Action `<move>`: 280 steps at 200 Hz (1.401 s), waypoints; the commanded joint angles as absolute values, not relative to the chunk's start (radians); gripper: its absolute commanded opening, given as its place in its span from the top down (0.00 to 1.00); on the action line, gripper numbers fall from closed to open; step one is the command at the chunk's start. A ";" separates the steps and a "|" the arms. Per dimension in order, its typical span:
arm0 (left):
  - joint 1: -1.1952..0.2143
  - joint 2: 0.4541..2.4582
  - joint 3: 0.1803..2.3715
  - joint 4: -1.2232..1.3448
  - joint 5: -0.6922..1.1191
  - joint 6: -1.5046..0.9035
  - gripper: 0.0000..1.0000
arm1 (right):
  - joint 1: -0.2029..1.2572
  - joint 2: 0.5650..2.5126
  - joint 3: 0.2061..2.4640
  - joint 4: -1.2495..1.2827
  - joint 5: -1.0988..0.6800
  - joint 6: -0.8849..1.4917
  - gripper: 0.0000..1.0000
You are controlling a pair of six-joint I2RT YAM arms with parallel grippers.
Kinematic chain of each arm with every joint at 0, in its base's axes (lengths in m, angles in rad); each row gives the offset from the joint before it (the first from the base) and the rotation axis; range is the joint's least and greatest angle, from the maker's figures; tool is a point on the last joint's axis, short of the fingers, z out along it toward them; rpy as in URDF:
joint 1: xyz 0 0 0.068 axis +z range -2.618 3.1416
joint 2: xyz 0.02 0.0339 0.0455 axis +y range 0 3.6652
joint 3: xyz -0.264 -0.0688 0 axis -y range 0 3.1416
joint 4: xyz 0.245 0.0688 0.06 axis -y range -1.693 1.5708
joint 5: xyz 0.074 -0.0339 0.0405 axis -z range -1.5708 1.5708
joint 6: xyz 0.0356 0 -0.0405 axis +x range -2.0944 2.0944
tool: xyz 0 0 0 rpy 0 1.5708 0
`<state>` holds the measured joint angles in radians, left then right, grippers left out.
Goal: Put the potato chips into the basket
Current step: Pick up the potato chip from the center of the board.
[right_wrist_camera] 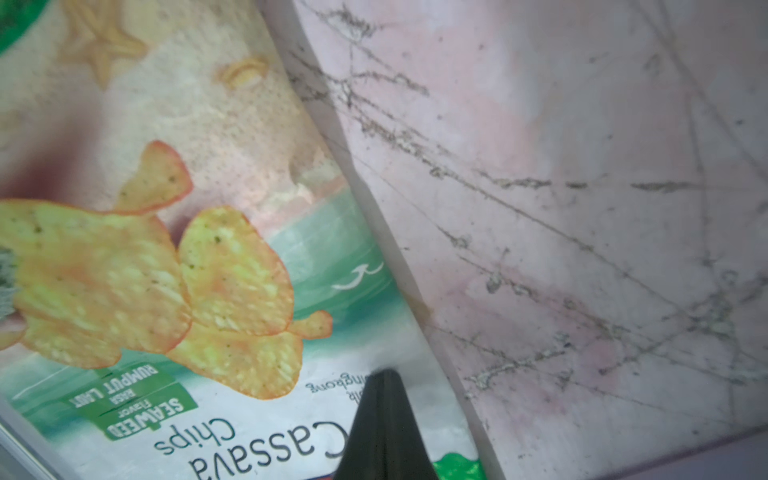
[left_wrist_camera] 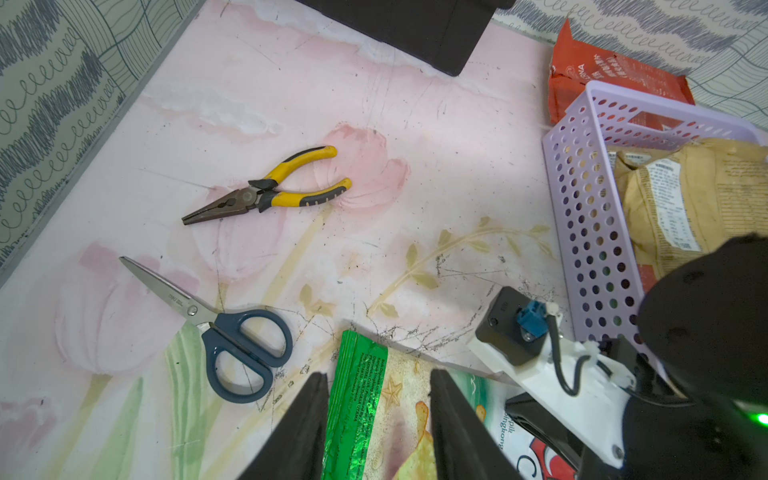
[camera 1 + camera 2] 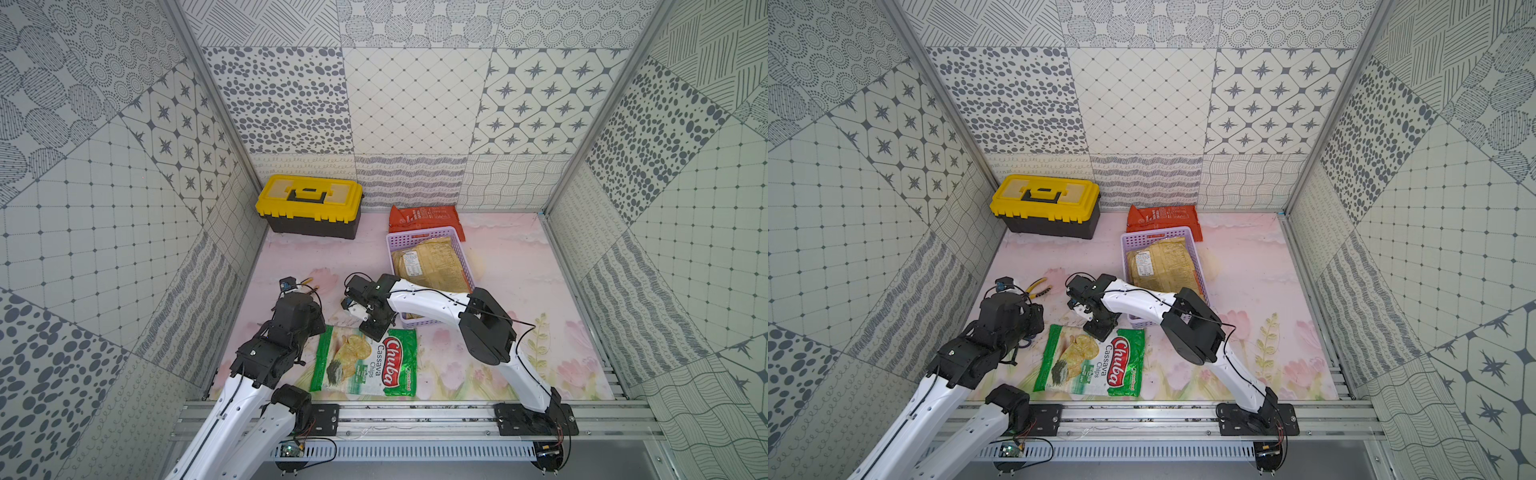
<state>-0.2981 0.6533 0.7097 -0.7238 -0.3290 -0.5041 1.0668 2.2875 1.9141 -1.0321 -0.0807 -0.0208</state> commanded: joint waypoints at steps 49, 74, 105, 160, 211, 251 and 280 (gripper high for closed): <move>-0.289 0.695 0.707 -0.696 -0.275 -0.481 0.56 | 1.073 2.229 1.974 -0.975 -0.061 0.022 0.49; -0.289 0.695 0.708 -0.699 -0.277 -0.482 0.56 | 1.070 2.325 2.031 -0.982 -0.084 0.012 0.39; -0.288 0.698 0.707 -0.704 -0.281 -0.485 0.56 | 1.070 2.371 2.044 -0.982 -0.097 0.018 0.38; -0.288 0.719 0.706 -0.700 -0.272 -0.486 0.55 | 1.072 2.366 1.995 -0.981 -0.160 0.028 0.49; -0.290 0.736 0.707 -0.697 -0.268 -0.482 0.54 | 1.071 2.311 2.006 -0.977 -0.117 0.025 0.90; -0.290 0.738 0.709 -0.701 -0.277 -0.485 0.54 | 1.071 2.232 2.066 -0.978 -0.045 0.042 1.00; -0.290 0.733 0.710 -0.707 -0.292 -0.486 0.54 | 1.063 2.159 2.103 -0.971 -0.028 0.091 1.00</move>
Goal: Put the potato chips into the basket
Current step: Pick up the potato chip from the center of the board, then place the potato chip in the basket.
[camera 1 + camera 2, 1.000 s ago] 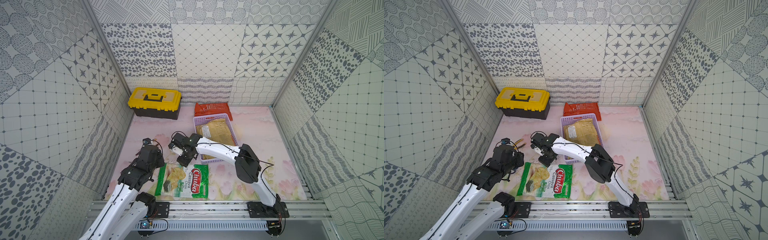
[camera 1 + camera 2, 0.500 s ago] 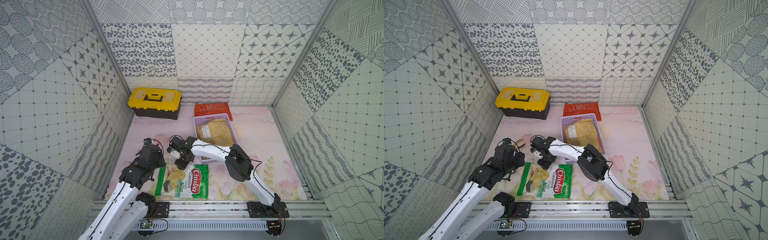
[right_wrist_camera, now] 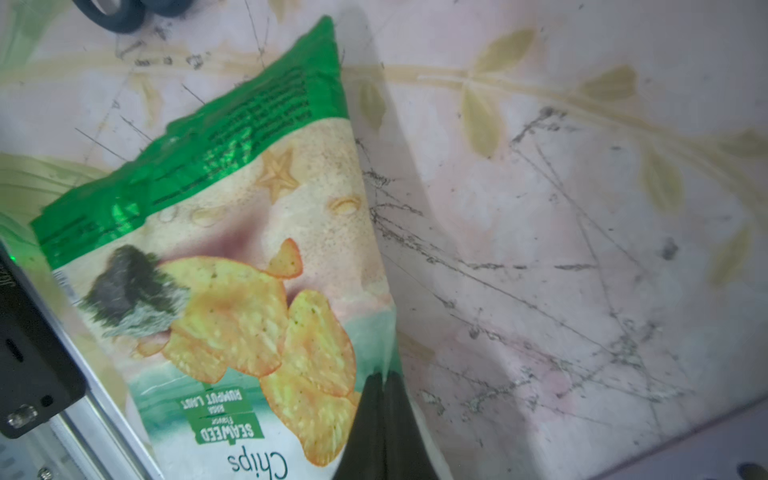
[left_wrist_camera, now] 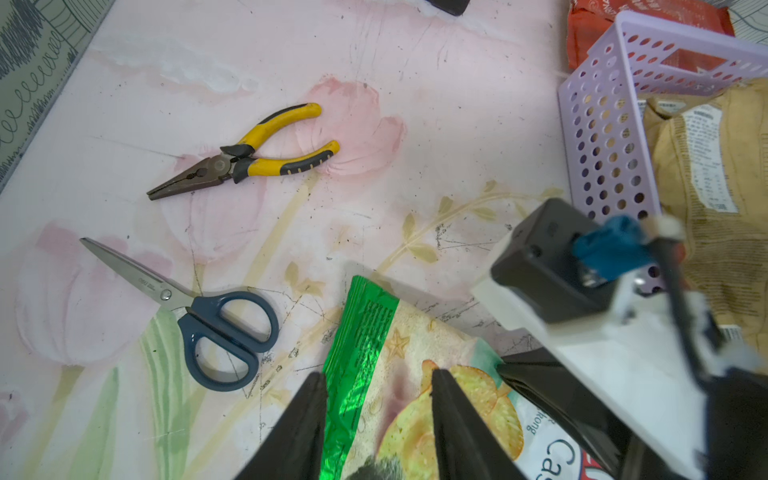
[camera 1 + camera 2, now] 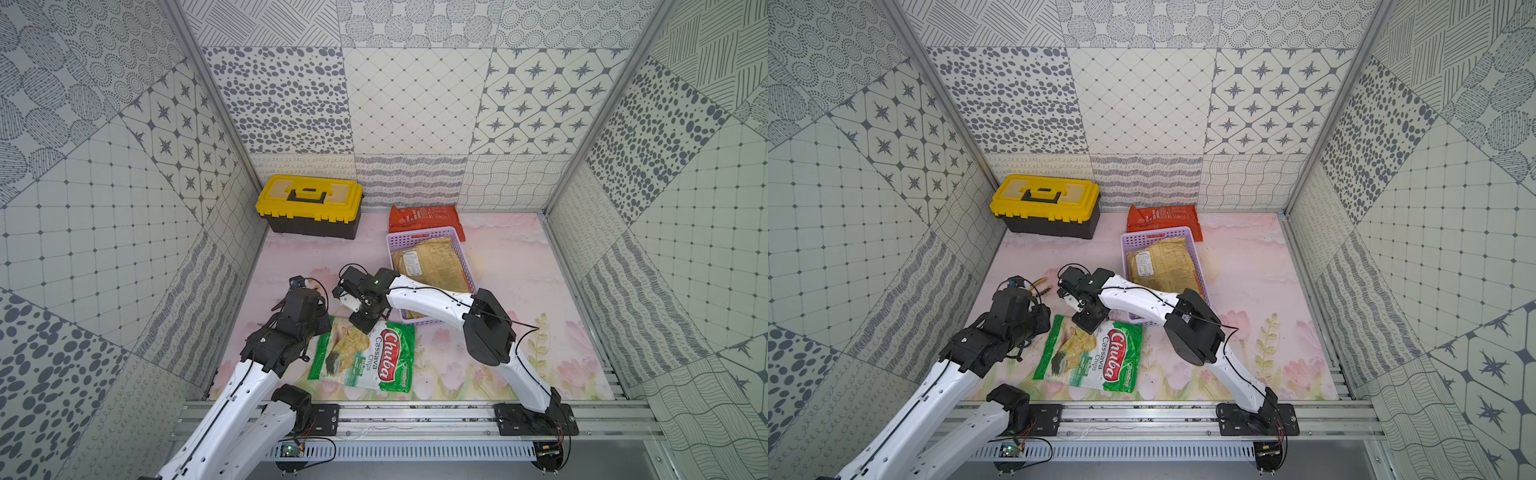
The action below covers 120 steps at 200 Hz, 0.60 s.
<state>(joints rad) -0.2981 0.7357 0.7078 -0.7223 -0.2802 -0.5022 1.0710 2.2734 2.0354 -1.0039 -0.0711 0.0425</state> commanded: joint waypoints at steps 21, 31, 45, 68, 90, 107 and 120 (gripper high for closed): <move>-0.290 0.719 0.718 -0.725 -0.326 -0.493 0.54 | 1.042 2.115 2.123 -0.970 -0.058 0.172 1.00; -0.289 0.703 0.718 -0.734 -0.352 -0.498 0.54 | 1.028 2.092 2.122 -0.968 -0.075 0.218 1.00; -0.290 0.673 0.716 -0.739 -0.387 -0.503 0.54 | 1.011 2.061 2.114 -0.958 -0.104 0.281 1.00; -0.288 0.627 0.711 -0.746 -0.442 -0.515 0.54 | 0.985 2.006 2.096 -0.932 -0.141 0.368 1.00; -0.286 0.612 0.712 -0.749 -0.456 -0.519 0.54 | 0.941 1.923 2.018 -0.851 -0.182 0.467 1.00; -0.287 0.611 0.716 -0.763 -0.462 -0.528 0.54 | 0.880 1.822 1.888 -0.703 -0.274 0.577 1.00; -0.286 0.602 0.715 -0.766 -0.467 -0.532 0.54 | 0.833 1.744 1.800 -0.613 -0.302 0.636 1.00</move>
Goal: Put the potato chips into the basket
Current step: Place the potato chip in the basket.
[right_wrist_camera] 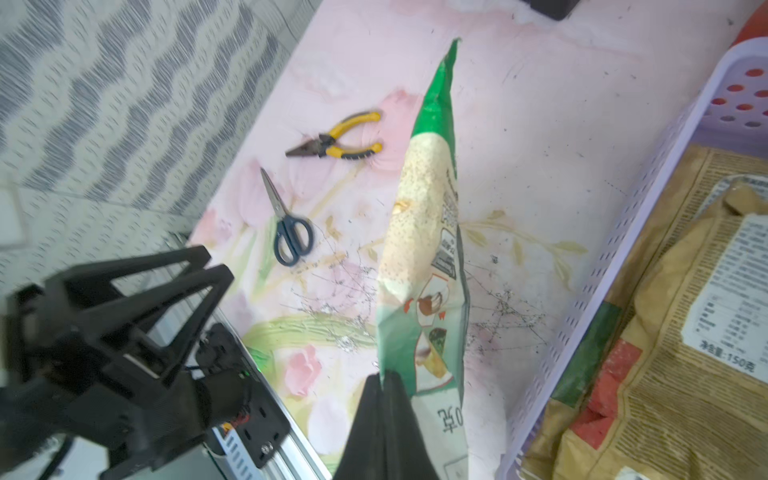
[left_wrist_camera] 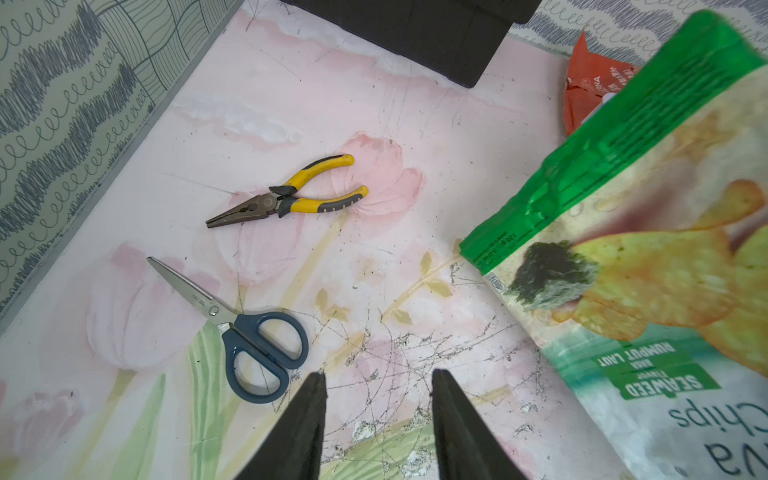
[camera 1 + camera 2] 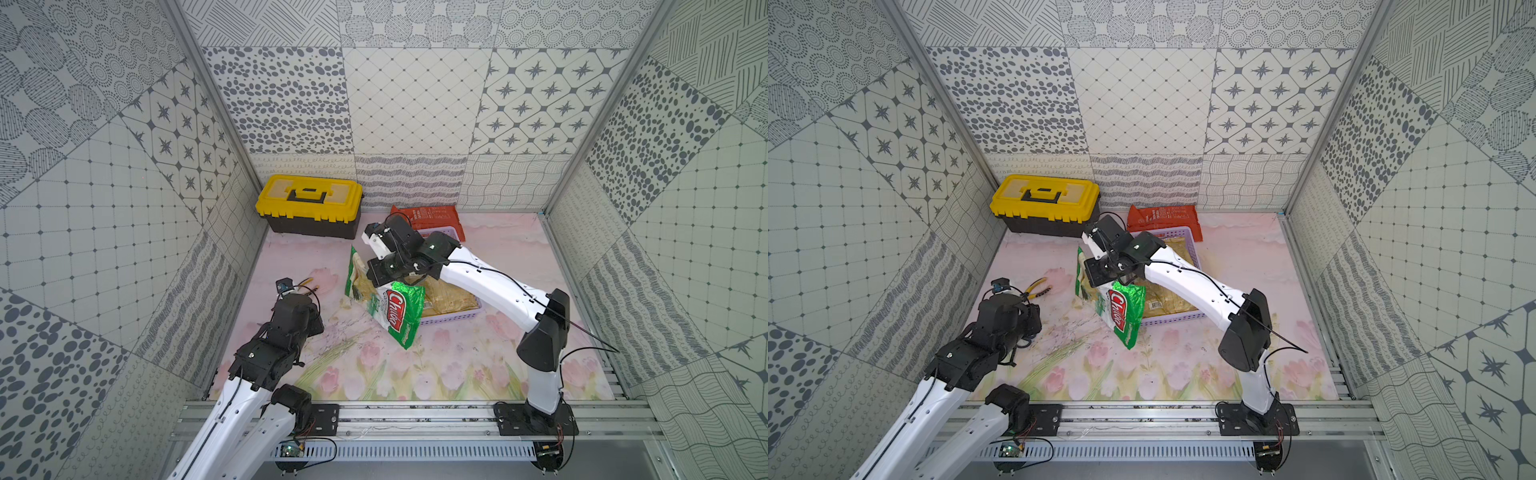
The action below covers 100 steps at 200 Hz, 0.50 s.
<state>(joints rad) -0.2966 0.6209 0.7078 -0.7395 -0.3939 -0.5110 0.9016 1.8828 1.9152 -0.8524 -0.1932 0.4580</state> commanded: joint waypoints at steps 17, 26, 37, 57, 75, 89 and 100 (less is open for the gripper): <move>-0.286 0.588 0.710 -0.760 -0.466 -0.532 0.54 | 0.774 1.662 1.739 -0.593 -0.280 0.653 1.00; -0.285 0.587 0.709 -0.758 -0.463 -0.532 0.54 | 0.737 1.625 1.706 -0.593 -0.278 0.657 1.00; -0.286 0.589 0.709 -0.758 -0.461 -0.532 0.54 | 0.692 1.578 1.662 -0.594 -0.269 0.661 1.00; -0.287 0.595 0.709 -0.755 -0.456 -0.534 0.55 | 0.612 1.506 1.593 -0.595 -0.272 0.654 1.00; -0.286 0.596 0.707 -0.753 -0.448 -0.534 0.54 | 0.543 1.464 1.537 -0.595 -0.284 0.647 1.00; -0.287 0.599 0.707 -0.753 -0.444 -0.534 0.54 | 0.500 1.447 1.500 -0.595 -0.297 0.636 1.00; -0.286 0.601 0.707 -0.752 -0.440 -0.534 0.54 | 0.477 1.445 1.469 -0.594 -0.302 0.625 1.00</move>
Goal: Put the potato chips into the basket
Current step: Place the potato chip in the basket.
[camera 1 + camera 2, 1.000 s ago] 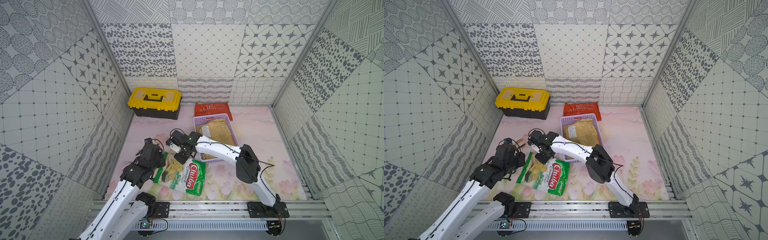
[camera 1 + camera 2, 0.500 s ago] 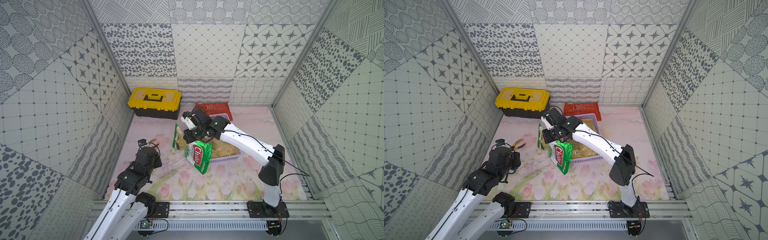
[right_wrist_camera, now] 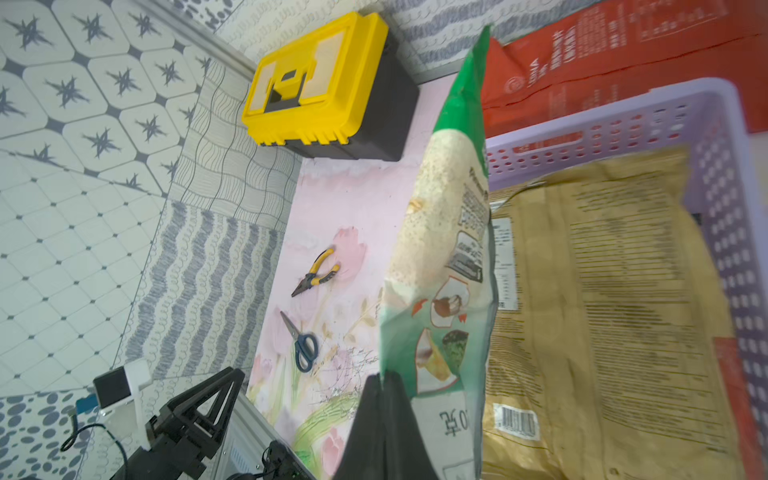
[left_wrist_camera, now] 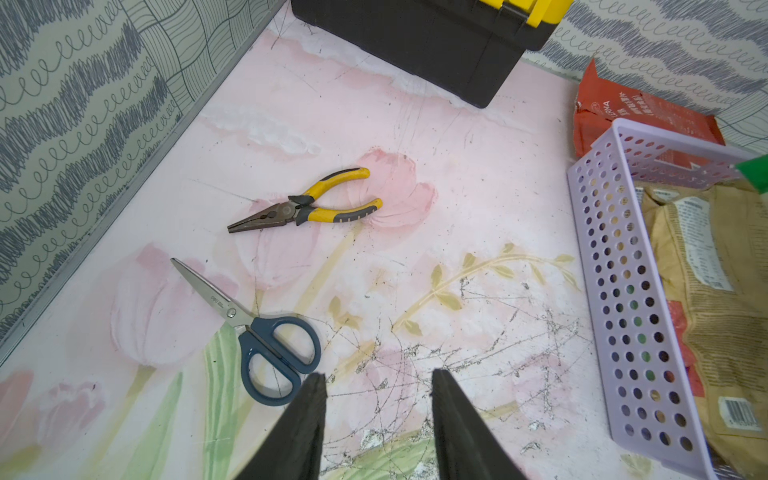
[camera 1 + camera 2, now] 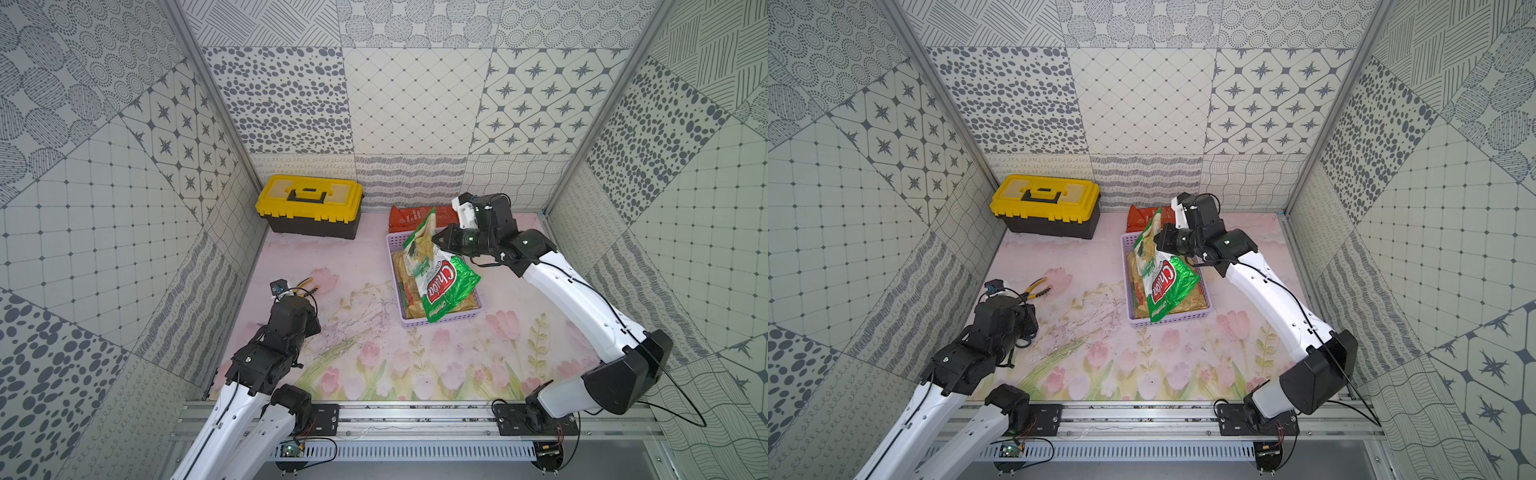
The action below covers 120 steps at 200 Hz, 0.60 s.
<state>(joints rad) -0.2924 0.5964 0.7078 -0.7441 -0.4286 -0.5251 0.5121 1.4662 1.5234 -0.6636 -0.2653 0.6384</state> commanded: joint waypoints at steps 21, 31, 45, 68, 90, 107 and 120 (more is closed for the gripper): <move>-0.285 0.610 0.708 -0.751 -0.433 -0.532 0.55 | 0.454 1.463 1.402 -0.593 -0.292 0.599 1.00; -0.285 0.611 0.710 -0.755 -0.431 -0.534 0.54 | 0.445 1.479 1.370 -0.592 -0.290 0.594 1.00; -0.286 0.603 0.708 -0.759 -0.430 -0.538 0.54 | 0.435 1.503 1.327 -0.585 -0.275 0.587 1.00; -0.286 0.592 0.703 -0.750 -0.427 -0.535 0.54 | 0.420 1.532 1.283 -0.583 -0.276 0.577 1.00; -0.286 0.603 0.704 -0.749 -0.419 -0.534 0.55 | 0.418 1.527 1.240 -0.561 -0.275 0.568 1.00; -0.286 0.606 0.706 -0.751 -0.417 -0.534 0.54 | 0.417 1.510 1.203 -0.531 -0.278 0.570 1.00; -0.287 0.604 0.704 -0.751 -0.419 -0.533 0.55 | 0.412 1.509 1.188 -0.516 -0.271 0.573 1.00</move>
